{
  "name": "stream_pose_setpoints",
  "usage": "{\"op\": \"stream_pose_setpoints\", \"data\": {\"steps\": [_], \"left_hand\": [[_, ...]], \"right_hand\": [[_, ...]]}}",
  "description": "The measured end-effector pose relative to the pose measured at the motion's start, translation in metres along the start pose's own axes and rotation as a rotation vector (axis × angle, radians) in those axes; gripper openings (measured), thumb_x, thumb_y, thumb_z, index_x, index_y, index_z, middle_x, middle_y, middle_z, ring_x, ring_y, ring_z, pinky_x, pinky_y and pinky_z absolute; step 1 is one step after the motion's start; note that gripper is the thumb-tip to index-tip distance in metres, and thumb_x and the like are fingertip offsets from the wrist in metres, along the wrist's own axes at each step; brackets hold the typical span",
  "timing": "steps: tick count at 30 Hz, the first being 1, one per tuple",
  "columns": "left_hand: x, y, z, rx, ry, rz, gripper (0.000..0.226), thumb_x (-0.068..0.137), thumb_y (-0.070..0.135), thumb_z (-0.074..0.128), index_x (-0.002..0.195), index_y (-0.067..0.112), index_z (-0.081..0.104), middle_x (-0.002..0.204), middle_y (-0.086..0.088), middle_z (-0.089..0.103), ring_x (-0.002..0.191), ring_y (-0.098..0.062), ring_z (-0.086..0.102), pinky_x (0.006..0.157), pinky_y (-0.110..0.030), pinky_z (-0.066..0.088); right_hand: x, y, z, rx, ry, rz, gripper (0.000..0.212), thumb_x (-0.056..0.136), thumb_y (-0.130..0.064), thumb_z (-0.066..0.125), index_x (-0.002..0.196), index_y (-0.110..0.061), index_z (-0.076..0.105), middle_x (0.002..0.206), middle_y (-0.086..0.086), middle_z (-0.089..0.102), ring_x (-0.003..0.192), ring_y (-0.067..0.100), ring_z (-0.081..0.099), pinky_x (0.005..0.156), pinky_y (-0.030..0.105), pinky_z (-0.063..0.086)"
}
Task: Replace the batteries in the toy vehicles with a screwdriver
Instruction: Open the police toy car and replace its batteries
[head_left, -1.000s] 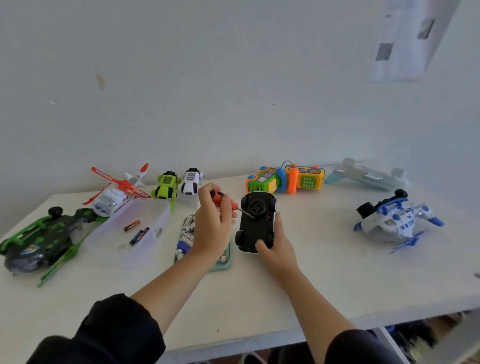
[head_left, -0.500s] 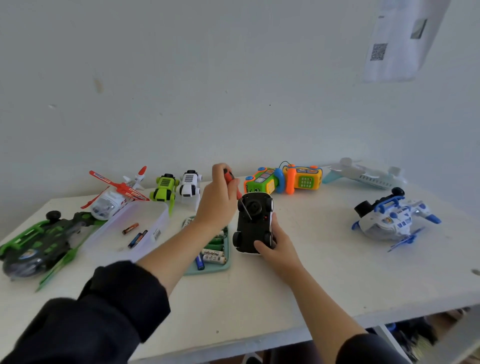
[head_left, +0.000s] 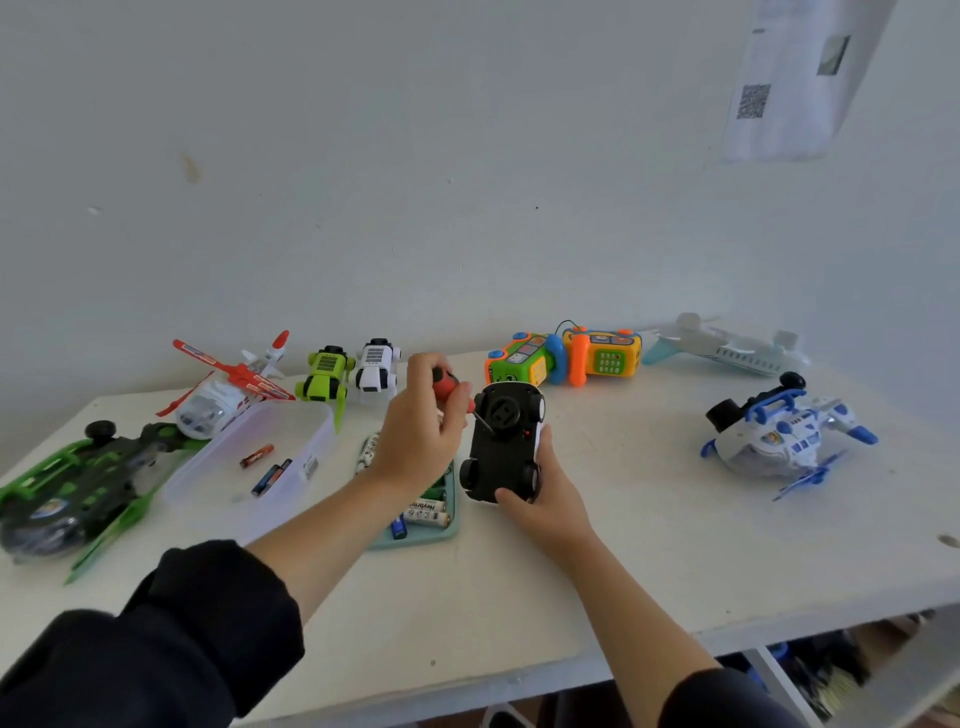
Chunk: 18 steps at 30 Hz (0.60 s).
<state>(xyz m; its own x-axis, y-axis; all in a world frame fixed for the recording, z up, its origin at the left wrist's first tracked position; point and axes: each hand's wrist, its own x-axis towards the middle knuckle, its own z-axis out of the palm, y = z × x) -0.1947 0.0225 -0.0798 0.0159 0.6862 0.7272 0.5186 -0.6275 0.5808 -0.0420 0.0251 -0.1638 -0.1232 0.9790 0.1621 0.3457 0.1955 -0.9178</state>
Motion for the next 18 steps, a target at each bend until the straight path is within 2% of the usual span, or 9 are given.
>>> {"op": "stream_pose_setpoints", "data": {"steps": [3,6,10,13,15,16,18], "left_hand": [[-0.017,-0.006,0.0,-0.007,0.04,0.078,0.013,0.09,0.035,0.045,0.093,0.037,0.033,0.079,-0.01,0.061,0.068,-0.019,0.066,0.056,-0.041,0.055],[-0.026,-0.009,0.002,-0.028,0.068,0.104,0.01,0.092,0.032,0.044,0.096,0.033,0.035,0.08,-0.012,0.065,0.068,-0.017,0.066,0.058,-0.038,0.055],[-0.029,-0.008,0.006,-0.015,0.054,0.187,0.009,0.094,0.022,0.043,0.1,0.022,0.037,0.082,-0.009,0.064,0.071,-0.012,0.065,0.06,-0.032,0.056],[-0.027,-0.006,0.006,0.035,0.023,0.177,0.011,0.093,0.028,0.042,0.099,0.021,0.036,0.079,-0.011,0.062,0.067,-0.022,0.065,0.057,-0.041,0.055],[-0.021,-0.001,0.006,0.062,-0.015,0.136,0.014,0.092,0.036,0.04,0.097,0.024,0.035,0.076,-0.011,0.059,0.066,-0.028,0.064,0.054,-0.046,0.052],[-0.016,0.002,0.007,0.079,-0.033,0.12,0.016,0.091,0.039,0.039,0.095,0.024,0.034,0.074,-0.01,0.059,0.065,-0.03,0.063,0.054,-0.048,0.052],[-0.003,0.007,0.009,0.136,-0.071,0.093,0.018,0.091,0.041,0.039,0.093,0.024,0.033,0.072,-0.009,0.058,0.065,-0.029,0.062,0.055,-0.048,0.051]], "right_hand": [[0.003,0.004,0.002,0.01,0.002,-0.012,0.105,0.062,-0.03,0.056,0.152,-0.021,0.001,0.121,-0.007,0.058,0.111,0.009,0.057,0.08,0.019,0.044],[0.004,0.006,0.002,-0.003,0.007,-0.019,0.103,0.063,-0.028,0.056,0.152,-0.021,0.003,0.116,-0.005,0.062,0.102,0.008,0.061,0.073,0.009,0.045],[0.004,0.006,0.003,-0.018,0.025,-0.043,0.104,0.063,-0.027,0.054,0.152,-0.022,0.0,0.105,-0.002,0.065,0.099,0.015,0.063,0.076,0.023,0.048],[0.005,0.009,0.003,-0.017,0.038,-0.059,0.103,0.063,-0.026,0.055,0.152,-0.019,0.004,0.105,-0.001,0.066,0.097,0.016,0.064,0.077,0.026,0.05],[0.004,0.007,0.003,-0.014,0.033,-0.063,0.101,0.064,-0.025,0.056,0.151,-0.019,0.006,0.106,-0.004,0.064,0.094,0.012,0.063,0.074,0.018,0.049],[0.004,0.006,0.002,-0.002,0.025,-0.061,0.1,0.066,-0.022,0.058,0.151,-0.019,0.006,0.106,-0.008,0.062,0.091,0.006,0.061,0.071,0.009,0.046],[0.002,0.004,0.001,0.035,0.015,-0.063,0.096,0.072,-0.013,0.063,0.151,-0.018,0.008,0.11,-0.011,0.057,0.092,-0.003,0.055,0.067,0.001,0.041]]}}
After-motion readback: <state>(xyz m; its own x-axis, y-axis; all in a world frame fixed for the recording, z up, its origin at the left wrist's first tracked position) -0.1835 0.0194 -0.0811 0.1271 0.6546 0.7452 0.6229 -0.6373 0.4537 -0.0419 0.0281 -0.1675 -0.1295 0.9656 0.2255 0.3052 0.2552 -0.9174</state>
